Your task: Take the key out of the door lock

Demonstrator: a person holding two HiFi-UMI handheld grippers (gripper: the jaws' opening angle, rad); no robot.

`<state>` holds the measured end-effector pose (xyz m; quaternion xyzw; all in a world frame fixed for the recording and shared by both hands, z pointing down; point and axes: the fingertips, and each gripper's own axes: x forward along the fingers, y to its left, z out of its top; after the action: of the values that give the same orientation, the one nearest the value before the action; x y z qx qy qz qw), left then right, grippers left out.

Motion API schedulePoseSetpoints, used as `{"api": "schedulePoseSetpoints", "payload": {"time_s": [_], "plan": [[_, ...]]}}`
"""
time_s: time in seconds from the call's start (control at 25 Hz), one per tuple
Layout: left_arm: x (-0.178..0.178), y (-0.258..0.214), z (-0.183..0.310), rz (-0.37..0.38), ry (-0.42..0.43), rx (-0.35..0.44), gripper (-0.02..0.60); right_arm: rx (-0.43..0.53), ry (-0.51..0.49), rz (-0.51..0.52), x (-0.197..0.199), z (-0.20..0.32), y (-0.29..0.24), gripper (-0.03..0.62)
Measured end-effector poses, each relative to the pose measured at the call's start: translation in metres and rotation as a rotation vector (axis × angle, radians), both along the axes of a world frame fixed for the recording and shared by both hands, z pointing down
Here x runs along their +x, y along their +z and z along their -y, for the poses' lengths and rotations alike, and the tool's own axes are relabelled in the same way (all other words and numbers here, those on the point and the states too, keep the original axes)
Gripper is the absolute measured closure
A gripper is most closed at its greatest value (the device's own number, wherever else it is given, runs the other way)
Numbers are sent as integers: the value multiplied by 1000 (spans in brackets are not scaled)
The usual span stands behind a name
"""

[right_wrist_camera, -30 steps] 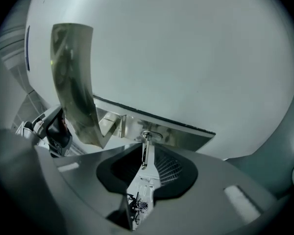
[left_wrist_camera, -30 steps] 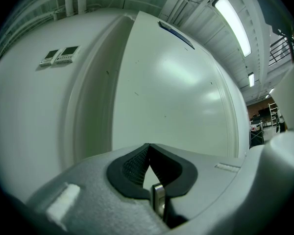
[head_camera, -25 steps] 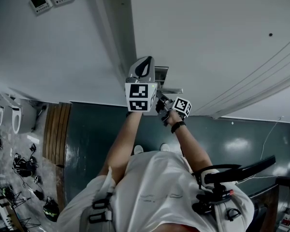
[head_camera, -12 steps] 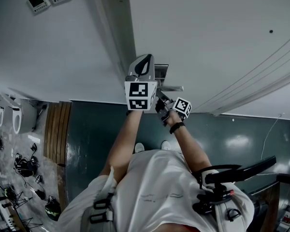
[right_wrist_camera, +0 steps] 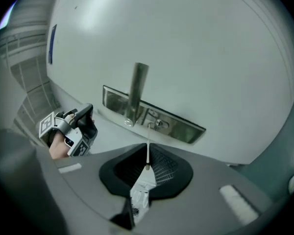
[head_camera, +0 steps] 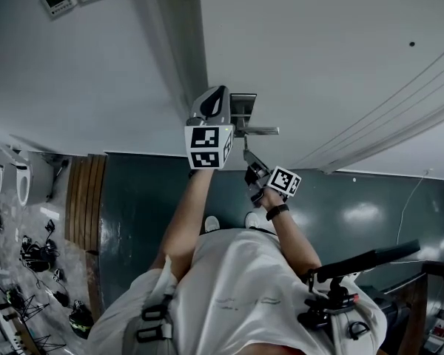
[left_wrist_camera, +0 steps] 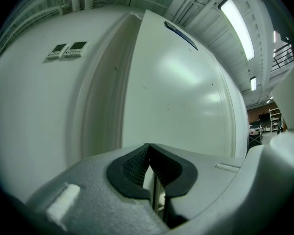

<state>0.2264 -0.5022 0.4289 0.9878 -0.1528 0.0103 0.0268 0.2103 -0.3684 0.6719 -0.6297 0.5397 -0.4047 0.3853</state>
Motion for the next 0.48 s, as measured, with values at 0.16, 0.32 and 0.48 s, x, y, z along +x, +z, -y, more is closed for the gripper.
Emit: {"api": "schedulePoseSetpoints", "payload": {"time_s": [0.16, 0.32, 0.48], "plan": [[-20, 8, -7, 0, 31, 5, 581, 12, 40, -123, 3, -11, -34, 568], [-45, 29, -13, 10, 66, -16, 581, -31, 59, -261, -6, -25, -53, 568], [-65, 45, -13, 24, 82, -45, 581, -10, 111, -344, -15, -30, -85, 568]]}}
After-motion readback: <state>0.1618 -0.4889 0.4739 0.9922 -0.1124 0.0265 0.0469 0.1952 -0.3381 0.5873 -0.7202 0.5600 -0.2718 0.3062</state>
